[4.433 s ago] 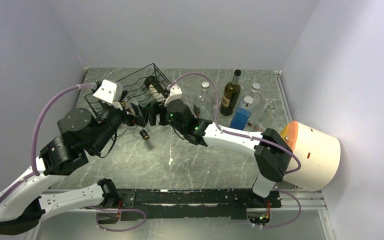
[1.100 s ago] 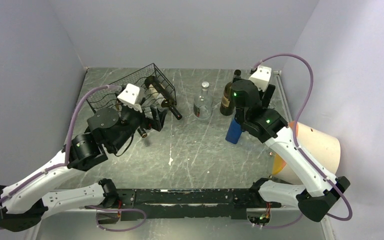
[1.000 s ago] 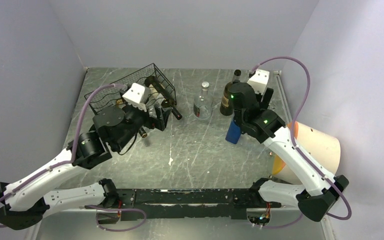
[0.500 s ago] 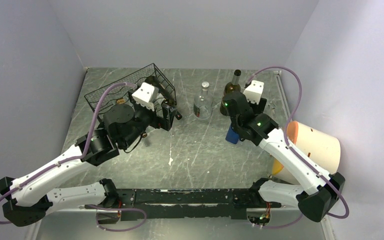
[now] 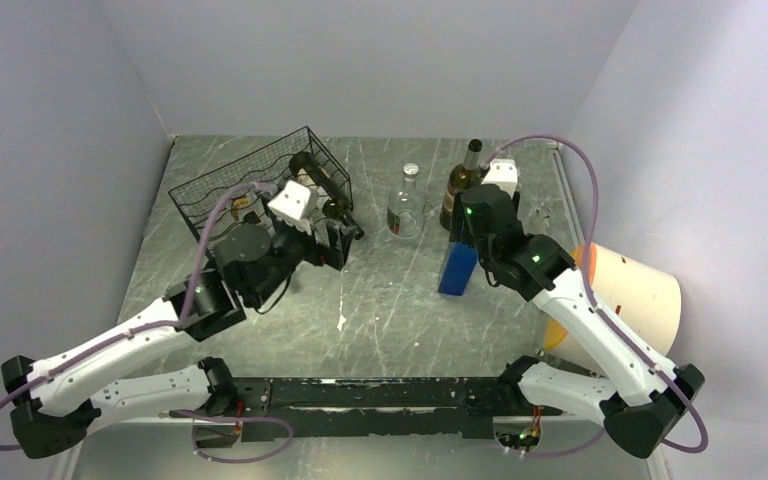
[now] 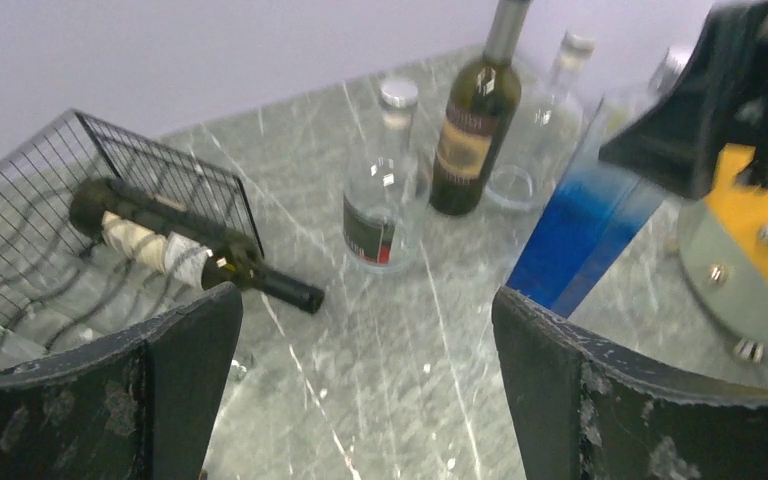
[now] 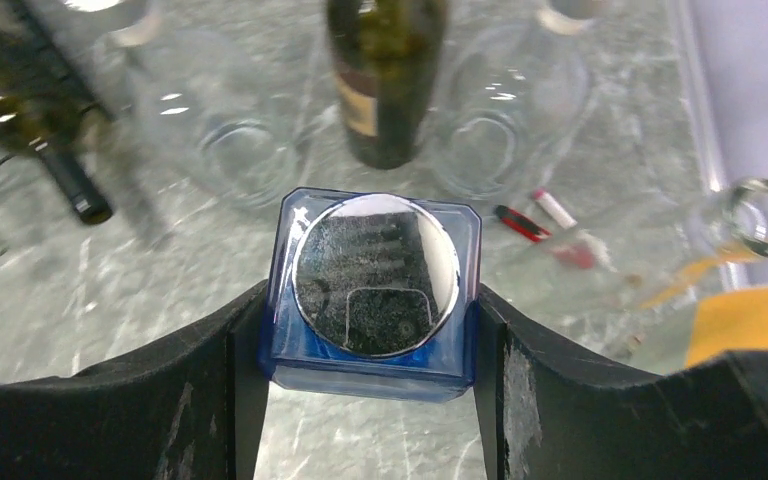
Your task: Put the wine bottle on the wine rack
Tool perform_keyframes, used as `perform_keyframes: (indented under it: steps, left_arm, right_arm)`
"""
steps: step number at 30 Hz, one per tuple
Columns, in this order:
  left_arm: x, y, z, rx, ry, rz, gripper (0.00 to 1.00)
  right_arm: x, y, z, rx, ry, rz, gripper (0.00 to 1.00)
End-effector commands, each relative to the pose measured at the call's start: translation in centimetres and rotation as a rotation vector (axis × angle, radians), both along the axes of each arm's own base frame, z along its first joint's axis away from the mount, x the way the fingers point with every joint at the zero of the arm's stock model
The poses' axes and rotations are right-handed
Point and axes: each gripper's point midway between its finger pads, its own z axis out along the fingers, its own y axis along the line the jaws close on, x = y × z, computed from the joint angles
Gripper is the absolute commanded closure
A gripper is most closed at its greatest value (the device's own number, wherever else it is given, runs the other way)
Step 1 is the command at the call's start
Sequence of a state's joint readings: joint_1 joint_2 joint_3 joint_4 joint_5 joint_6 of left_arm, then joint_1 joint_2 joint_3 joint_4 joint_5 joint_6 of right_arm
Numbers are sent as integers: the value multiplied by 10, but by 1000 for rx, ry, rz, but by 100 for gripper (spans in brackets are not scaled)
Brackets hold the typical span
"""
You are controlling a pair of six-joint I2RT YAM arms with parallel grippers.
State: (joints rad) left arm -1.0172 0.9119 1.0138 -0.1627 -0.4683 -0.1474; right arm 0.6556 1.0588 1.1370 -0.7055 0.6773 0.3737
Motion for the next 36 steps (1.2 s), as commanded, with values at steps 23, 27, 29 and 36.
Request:
perform_keyframes:
  steps: [23, 27, 29, 36]
  left_arm:
    - [-20, -112, -149, 54, 59, -508, 1]
    - [-30, -116, -151, 0, 56, -587, 1]
    - [-32, -117, -152, -22, 59, -600, 1]
    - [-21, -113, -176, -10, 127, -562, 4]
  right_arm:
    - [-15, 130, 87, 402, -177, 668, 80]
    - [-16, 133, 90, 427, -183, 680, 80]
    - [-17, 134, 93, 439, -192, 686, 80]
    - [-25, 138, 107, 478, -221, 723, 80]
